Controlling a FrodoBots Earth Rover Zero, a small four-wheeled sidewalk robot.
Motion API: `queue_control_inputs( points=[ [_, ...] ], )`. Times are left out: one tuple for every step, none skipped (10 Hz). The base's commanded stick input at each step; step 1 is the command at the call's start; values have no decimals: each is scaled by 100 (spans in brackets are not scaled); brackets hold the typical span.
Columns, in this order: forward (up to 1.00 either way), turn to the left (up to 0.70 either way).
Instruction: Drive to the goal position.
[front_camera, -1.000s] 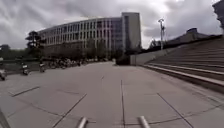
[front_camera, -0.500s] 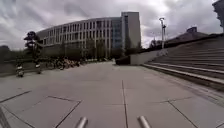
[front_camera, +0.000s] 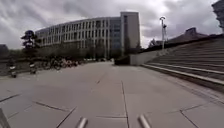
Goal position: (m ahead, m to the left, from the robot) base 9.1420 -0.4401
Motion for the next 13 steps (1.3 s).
queue_control_inputs(
  points=[
    [70,0],
    [70,0],
    [70,0],
    [70,0],
    [70,0],
    [70,0],
    [70,0],
    [70,0],
    [70,0],
    [70,0],
    [70,0],
    [70,0],
    [70,0]
  ],
)
